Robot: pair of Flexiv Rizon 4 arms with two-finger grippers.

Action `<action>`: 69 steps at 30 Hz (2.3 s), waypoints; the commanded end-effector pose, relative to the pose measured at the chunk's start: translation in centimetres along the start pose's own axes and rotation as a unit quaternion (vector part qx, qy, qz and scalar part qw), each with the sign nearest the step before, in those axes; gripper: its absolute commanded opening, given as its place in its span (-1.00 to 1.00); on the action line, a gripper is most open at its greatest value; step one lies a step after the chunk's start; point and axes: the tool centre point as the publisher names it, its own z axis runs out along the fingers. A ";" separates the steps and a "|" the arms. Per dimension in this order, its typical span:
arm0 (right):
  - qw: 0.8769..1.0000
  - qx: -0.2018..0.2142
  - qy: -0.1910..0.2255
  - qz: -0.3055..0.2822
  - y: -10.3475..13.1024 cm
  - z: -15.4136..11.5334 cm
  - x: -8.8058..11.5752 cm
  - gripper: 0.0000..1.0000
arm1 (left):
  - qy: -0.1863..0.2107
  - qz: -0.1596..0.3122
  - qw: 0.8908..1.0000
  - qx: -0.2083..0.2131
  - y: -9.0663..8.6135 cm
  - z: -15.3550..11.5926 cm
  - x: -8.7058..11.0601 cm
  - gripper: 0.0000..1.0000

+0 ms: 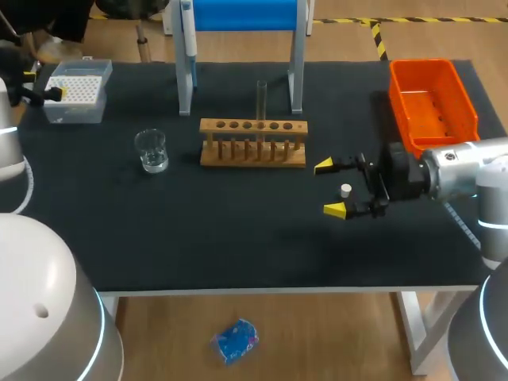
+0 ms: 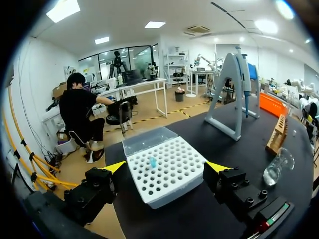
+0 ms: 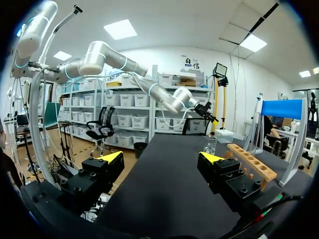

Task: Invert the test tube, pick up the pipette, mount the tip to pipette, aspirate from beaker and dispense into the tube, eject the tip, return the pipette, and cap with the stopper.

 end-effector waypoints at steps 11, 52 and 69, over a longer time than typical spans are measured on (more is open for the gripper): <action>1.000 0.000 -0.001 -0.001 0.0 0.0 0.1 1.00 | 0.028 -0.003 0.999 -0.044 0.2 3.2 -2.1 0.97; 1.000 0.000 -0.001 -0.001 0.0 0.0 0.1 1.00 | 0.019 0.023 0.998 -0.056 0.2 6.2 -2.0 -0.18; 1.000 0.000 -0.001 -0.001 0.0 0.0 0.1 1.00 | 0.015 0.017 0.998 -0.060 0.6 6.2 -2.1 -0.33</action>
